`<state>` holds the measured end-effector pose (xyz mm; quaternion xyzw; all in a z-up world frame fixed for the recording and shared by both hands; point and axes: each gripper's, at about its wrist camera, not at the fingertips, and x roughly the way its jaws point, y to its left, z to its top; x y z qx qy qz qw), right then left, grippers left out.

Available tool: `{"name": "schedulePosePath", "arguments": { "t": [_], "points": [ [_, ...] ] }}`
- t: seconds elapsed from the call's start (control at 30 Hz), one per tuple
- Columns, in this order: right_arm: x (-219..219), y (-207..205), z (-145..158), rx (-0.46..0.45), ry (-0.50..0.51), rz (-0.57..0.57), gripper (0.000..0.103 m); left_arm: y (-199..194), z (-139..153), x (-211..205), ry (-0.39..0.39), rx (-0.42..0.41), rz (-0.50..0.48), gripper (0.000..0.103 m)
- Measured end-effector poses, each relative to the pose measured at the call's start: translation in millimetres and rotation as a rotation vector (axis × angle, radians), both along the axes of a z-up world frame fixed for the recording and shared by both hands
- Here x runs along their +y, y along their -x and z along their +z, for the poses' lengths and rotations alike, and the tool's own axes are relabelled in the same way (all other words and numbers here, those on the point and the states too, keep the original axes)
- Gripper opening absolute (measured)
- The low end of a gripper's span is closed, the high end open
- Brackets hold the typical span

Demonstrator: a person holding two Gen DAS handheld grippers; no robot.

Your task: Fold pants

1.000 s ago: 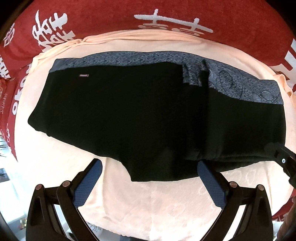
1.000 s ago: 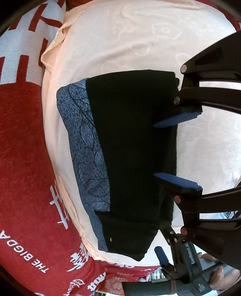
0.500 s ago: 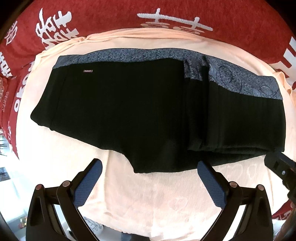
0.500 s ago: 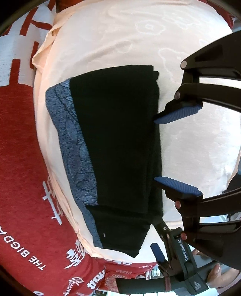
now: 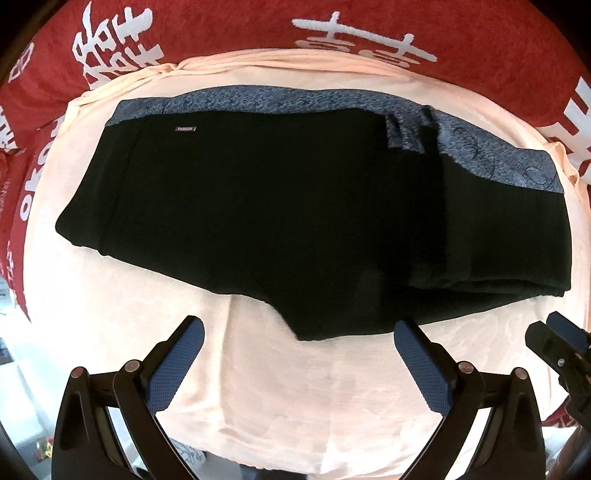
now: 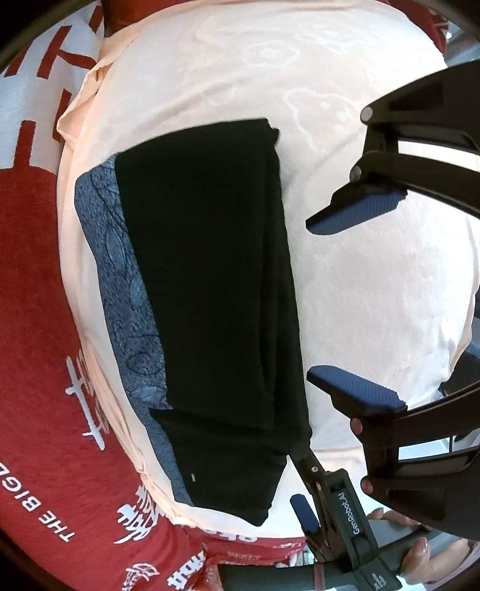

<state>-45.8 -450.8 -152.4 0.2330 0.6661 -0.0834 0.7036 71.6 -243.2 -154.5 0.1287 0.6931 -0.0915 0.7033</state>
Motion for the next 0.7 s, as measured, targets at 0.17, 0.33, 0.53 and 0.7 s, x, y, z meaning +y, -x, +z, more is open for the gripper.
{"name": "schedulePosePath", "arguments": {
  "t": [0.17, 0.33, 0.53, 0.7],
  "points": [
    [35.6, -0.3, -2.7, 0.029, 0.013, -0.007, 0.077, -4.1, -6.3, 31.2, 0.018, 0.023, -0.005, 0.103],
    [87.7, -11.4, -7.0, 0.055, -0.003, 0.030, 0.077, -13.0, -3.1, 74.8, 0.018, 0.016, -0.006, 0.103],
    [142.1, -42.9, -9.3, 0.058, -0.022, 0.120, 0.077, -32.3, 0.3, 134.7, 0.026, -0.004, 0.073, 0.103],
    [170.2, -69.5, -4.3, 0.043, -0.002, 0.202, 0.077, -52.2, 3.0, 176.0, 0.077, -0.037, 0.177, 0.103]
  ]
}}
